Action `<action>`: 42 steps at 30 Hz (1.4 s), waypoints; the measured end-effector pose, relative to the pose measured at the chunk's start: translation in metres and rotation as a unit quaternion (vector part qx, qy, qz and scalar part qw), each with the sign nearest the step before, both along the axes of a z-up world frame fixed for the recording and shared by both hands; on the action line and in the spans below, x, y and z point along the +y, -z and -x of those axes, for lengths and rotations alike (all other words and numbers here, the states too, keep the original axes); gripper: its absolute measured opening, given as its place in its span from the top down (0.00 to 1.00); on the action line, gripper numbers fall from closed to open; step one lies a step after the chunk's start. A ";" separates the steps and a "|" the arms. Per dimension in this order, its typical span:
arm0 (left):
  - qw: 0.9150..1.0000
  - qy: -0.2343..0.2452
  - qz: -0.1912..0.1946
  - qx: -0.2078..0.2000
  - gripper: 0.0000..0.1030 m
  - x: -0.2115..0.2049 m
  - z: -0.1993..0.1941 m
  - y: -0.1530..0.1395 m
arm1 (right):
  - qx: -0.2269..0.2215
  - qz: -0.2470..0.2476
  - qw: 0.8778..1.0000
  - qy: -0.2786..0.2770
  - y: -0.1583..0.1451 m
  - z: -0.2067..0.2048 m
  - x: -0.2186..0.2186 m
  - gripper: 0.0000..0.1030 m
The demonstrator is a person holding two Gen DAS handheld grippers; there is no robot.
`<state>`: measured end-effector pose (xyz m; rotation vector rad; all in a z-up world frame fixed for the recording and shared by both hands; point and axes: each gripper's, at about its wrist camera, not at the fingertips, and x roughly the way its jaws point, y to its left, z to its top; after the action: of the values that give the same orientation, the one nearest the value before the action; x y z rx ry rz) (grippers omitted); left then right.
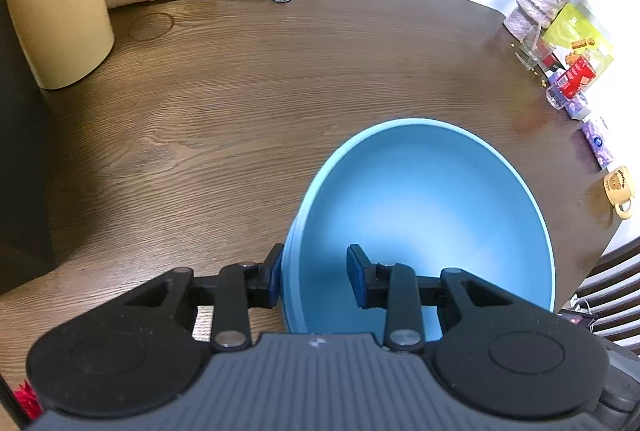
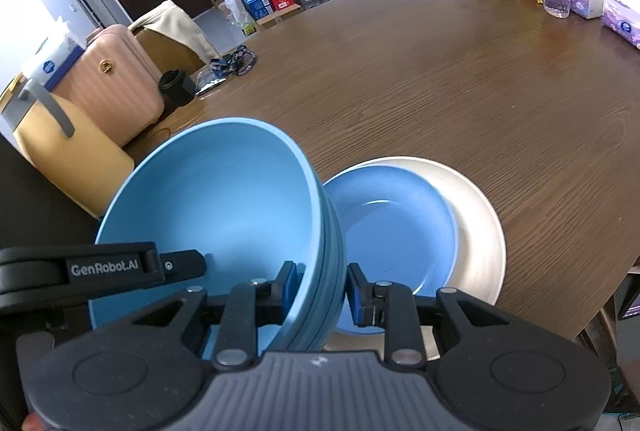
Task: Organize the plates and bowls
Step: 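Lower the bowl stack onto the light-blue plates on the white plate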
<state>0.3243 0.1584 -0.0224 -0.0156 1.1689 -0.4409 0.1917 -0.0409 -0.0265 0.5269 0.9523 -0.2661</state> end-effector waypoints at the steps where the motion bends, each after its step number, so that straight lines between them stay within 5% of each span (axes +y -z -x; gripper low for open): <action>1: 1.000 0.000 0.000 0.000 0.68 -0.003 0.000 0.001 | 0.000 0.001 1.000 0.001 0.000 -0.001 -0.002 0.75; 42: 1.000 0.013 -0.020 0.001 0.68 -0.080 0.001 0.042 | 0.009 0.028 1.000 0.008 0.044 -0.007 -0.064 0.78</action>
<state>0.3232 0.0786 -0.0646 0.0342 1.1818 -0.4396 0.1982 -0.1051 -0.0709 0.4813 0.9565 -0.3109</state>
